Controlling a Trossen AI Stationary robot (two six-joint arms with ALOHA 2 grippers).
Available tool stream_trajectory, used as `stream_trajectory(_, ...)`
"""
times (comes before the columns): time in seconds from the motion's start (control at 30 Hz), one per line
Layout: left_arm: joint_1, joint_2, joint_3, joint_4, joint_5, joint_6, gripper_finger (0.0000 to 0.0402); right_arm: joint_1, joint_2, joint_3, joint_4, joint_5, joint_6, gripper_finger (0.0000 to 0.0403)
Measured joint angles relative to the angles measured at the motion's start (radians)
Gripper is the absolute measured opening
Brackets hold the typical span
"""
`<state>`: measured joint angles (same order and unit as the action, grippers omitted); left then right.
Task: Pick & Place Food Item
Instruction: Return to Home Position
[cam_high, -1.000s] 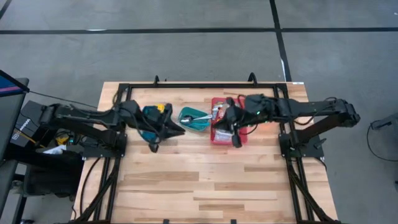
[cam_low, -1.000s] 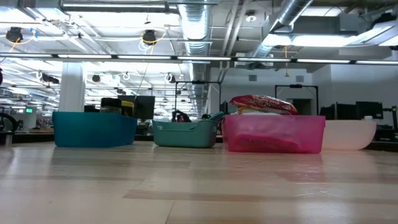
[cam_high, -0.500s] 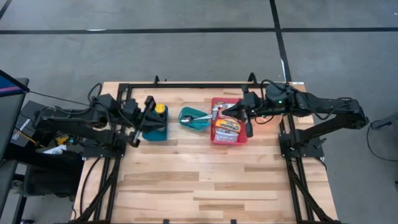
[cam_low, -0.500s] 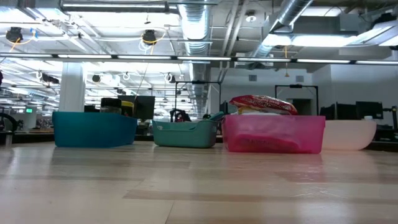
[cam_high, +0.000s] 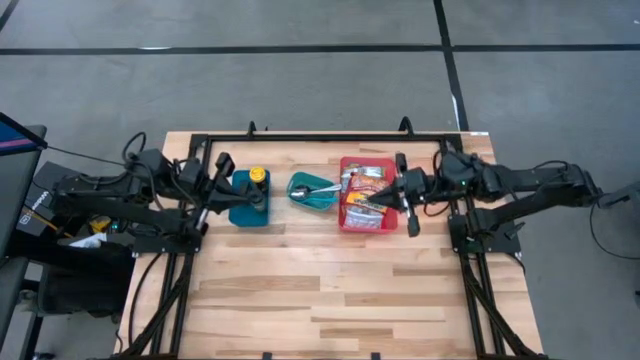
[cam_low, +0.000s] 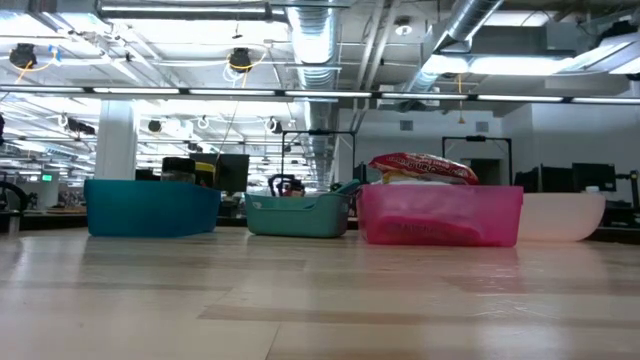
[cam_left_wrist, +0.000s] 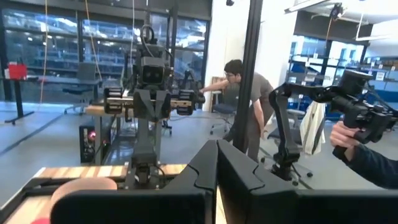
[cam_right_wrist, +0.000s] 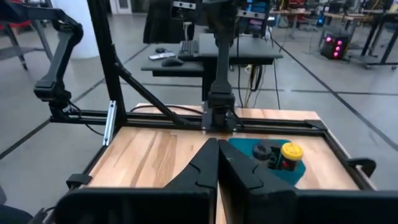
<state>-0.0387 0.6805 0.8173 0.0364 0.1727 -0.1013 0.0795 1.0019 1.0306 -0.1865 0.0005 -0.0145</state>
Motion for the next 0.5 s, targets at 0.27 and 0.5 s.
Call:
stream_trajectory(0.27,0.0,-0.004,0.0,-0.023,-0.064,0.017,0.0001,-0.023,-0.232,-0.218,0.133,0.0,0.041,0.0)
stream_trajectory(0.5,0.001,-0.034,0.0,-0.025,-0.082,0.053,0.0001,-0.023,-0.414,-0.268,0.132,0.0,0.112,0.0)
